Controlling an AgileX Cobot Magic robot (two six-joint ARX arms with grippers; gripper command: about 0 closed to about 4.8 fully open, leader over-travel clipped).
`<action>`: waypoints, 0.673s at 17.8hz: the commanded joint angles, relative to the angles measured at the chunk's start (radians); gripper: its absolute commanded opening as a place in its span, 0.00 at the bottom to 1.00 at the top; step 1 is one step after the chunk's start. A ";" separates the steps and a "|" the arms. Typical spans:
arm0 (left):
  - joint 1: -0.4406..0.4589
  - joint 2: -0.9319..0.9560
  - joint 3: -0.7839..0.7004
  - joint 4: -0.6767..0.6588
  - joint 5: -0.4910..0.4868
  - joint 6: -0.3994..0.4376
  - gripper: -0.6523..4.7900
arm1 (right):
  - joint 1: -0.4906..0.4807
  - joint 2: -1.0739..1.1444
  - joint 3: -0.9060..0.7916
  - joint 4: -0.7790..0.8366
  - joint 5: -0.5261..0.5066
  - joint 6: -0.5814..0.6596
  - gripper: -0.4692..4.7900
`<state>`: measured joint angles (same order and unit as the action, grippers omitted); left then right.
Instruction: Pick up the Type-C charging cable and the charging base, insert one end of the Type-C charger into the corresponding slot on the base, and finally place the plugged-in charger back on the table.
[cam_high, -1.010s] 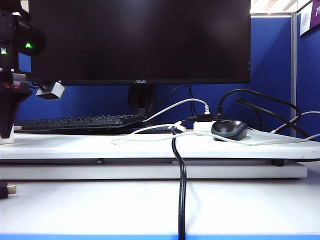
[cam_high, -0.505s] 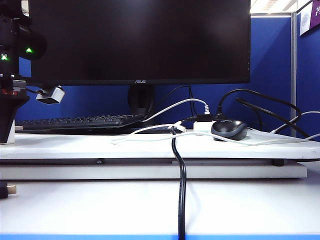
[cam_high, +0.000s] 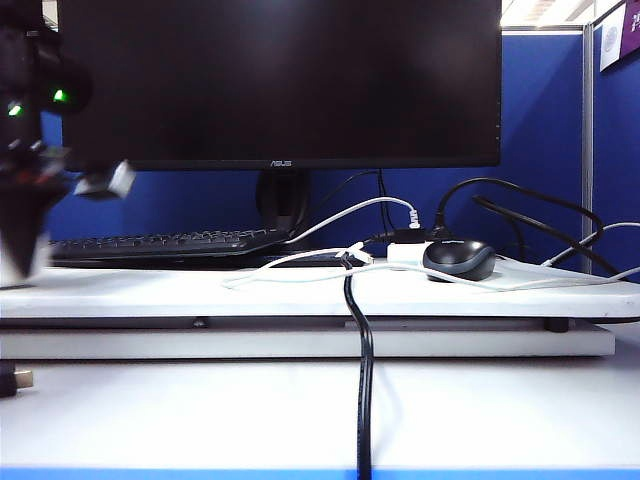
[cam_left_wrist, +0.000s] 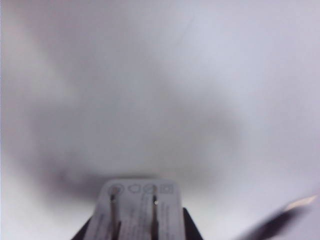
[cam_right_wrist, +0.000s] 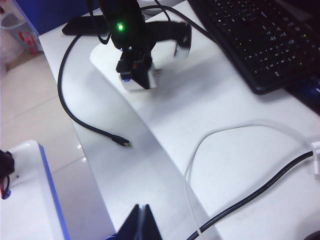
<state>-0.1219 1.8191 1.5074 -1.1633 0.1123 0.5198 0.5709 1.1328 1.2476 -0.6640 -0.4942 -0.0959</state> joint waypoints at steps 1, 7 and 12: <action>-0.001 -0.040 0.092 0.014 0.264 -0.132 0.11 | 0.000 -0.003 0.003 0.006 0.009 0.024 0.09; -0.001 -0.050 0.327 0.075 0.740 -0.360 0.11 | -0.001 0.011 0.003 0.009 0.185 0.063 0.09; -0.001 -0.060 0.393 0.186 0.953 -0.542 0.11 | -0.002 0.125 0.018 0.080 0.312 0.010 0.09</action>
<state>-0.1226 1.7702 1.8942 -1.0088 1.0271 0.0185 0.5701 1.2400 1.2537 -0.6182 -0.2070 -0.0544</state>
